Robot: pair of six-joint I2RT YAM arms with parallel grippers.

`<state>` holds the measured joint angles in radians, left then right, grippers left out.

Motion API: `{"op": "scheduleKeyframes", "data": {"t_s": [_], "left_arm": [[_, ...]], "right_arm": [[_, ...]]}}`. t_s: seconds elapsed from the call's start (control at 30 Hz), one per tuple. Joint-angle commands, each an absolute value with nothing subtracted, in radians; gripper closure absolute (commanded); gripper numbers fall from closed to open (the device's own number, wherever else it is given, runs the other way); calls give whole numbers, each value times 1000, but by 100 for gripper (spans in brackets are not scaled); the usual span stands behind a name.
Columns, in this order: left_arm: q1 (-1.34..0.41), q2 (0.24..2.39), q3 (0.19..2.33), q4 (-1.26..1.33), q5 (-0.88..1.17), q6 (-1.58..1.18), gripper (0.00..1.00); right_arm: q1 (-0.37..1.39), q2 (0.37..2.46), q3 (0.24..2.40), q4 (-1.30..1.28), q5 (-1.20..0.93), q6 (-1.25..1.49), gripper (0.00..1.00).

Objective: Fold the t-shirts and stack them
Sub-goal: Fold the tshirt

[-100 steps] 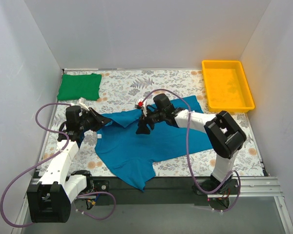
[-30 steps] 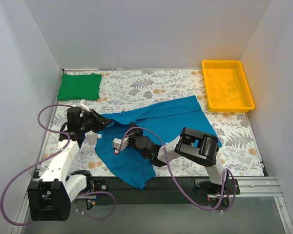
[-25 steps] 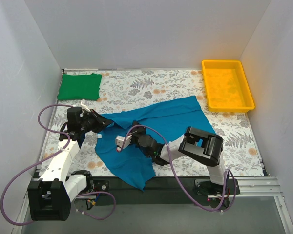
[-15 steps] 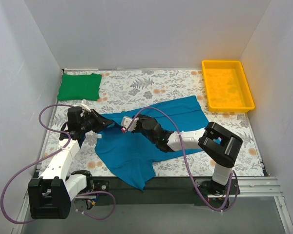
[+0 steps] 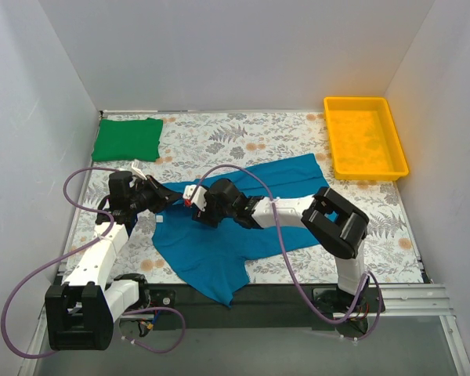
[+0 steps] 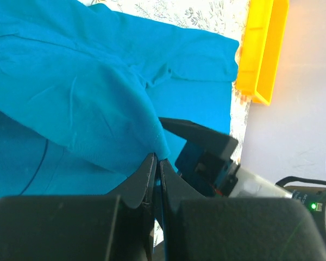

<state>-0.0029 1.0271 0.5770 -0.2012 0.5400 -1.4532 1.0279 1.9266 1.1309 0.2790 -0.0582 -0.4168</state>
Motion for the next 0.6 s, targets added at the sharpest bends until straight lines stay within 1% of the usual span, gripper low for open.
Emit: {"op": "scheduleKeyframes", "data": {"t_s": [0.0, 0.13, 0.17, 0.27, 0.37, 0.47, 0.5, 0.57], "left_arm": [[-2, 1026, 583, -190, 563, -1453, 100], [-2, 1025, 583, -192, 564, -1453, 100], [-3, 1026, 583, -190, 565, -1453, 100], [-2, 1031, 583, -189, 565, -1454, 100], [-2, 1029, 583, -189, 566, -1456, 100], [-2, 1026, 583, -189, 566, -1454, 100], [-2, 1026, 584, -189, 566, -1456, 100], [-2, 1028, 583, -189, 565, -1454, 100]], "right_arm": [[1029, 1963, 1216, 261, 39, -276, 31], [1031, 1983, 1247, 265, 162, -233, 30], [1031, 1985, 1247, 267, 182, -221, 24], [1031, 1988, 1249, 273, 209, -209, 25], [1034, 2000, 1259, 276, 238, -195, 30], [1035, 2000, 1256, 276, 252, -187, 37], [1035, 1996, 1255, 276, 256, -187, 46], [1035, 1990, 1252, 276, 265, -187, 54]]}}
